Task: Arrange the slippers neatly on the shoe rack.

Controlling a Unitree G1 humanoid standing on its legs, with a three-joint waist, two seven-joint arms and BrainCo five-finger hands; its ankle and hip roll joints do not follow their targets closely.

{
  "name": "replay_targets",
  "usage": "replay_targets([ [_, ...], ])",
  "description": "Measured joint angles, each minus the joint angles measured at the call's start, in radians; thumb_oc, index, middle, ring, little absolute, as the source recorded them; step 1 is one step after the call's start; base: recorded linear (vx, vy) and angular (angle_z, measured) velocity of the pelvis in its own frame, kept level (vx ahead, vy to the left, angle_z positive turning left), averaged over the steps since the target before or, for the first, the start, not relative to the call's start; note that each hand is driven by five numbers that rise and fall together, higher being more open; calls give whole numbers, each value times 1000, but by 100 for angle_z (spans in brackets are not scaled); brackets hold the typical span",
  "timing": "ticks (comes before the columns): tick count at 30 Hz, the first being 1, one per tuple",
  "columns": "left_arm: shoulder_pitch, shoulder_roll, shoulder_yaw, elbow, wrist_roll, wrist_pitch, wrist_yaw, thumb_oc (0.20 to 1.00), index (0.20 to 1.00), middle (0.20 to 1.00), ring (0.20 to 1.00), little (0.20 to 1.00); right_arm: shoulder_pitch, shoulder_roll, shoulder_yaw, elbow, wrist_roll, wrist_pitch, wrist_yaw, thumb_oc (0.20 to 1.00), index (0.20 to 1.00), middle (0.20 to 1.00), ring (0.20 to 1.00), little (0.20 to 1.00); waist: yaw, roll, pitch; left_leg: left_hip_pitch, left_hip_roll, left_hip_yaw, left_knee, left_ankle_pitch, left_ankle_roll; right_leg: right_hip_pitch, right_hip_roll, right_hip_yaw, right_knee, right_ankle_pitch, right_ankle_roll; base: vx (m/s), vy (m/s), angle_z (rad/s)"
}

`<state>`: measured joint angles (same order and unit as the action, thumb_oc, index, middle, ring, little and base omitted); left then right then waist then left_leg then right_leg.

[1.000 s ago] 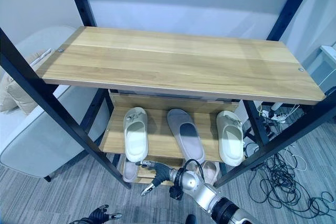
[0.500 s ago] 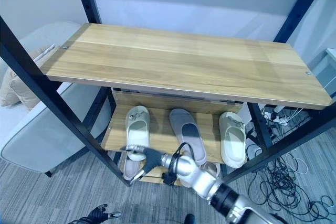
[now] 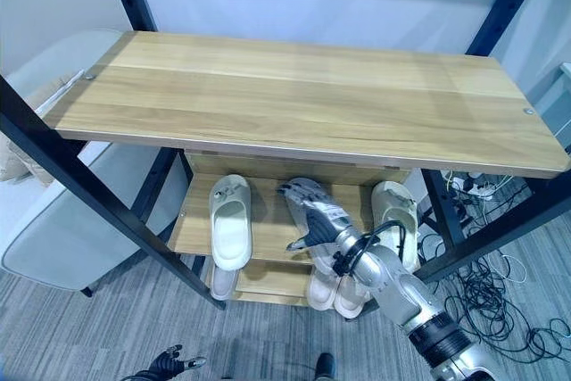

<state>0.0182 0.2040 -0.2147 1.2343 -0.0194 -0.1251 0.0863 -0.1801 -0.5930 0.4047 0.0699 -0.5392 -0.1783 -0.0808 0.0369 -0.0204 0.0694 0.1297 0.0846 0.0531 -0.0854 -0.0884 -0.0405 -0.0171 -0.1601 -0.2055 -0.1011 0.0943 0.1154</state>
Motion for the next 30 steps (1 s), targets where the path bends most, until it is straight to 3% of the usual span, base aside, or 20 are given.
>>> replay_targets([
  [5, 7, 0, -2, -2, 2, -3, 2, 1000, 1000, 1000, 1000, 1000, 31, 1, -74, 93, -37, 39, -76, 1000, 1000, 1000, 1000, 1000, -1, 4, 2, -5, 1, -3, 0, 0, 0, -4, 0, -1, 0, -1, -1, 35, -1, 1],
  [11, 4, 1, -19, -5, 11, -14, 4, 1000, 1000, 1000, 1000, 1000, -10, 21, -83, 215, -36, 69, -141, 1000, 1000, 1000, 1000, 1000, 8, 7, 0, -8, 0, -3, 1, 0, 0, -5, 0, 0, 0, -1, -1, 0, 0, 0],
  [20, 14, 4, -31, -31, 11, -17, 6, 1000, 1000, 1000, 1000, 1000, -75, 42, -62, 322, -32, 106, -176, 1000, 1000, 1000, 1000, 1000, 28, 10, -5, -32, 0, -6, 5, 0, 0, -27, 0, -2, 0, 0, -1, 0, 0, 0],
  [30, 13, 11, -43, -33, 9, -19, 8, 1000, 1000, 1000, 1000, 1000, -200, 77, 5, 563, 77, 121, -209, 1000, 1000, 1000, 1000, 1000, 45, 4, -3, -85, -4, -18, 24, 1, -2, -55, -1, -16, 1, 2, -5, -2, 6, 4],
])
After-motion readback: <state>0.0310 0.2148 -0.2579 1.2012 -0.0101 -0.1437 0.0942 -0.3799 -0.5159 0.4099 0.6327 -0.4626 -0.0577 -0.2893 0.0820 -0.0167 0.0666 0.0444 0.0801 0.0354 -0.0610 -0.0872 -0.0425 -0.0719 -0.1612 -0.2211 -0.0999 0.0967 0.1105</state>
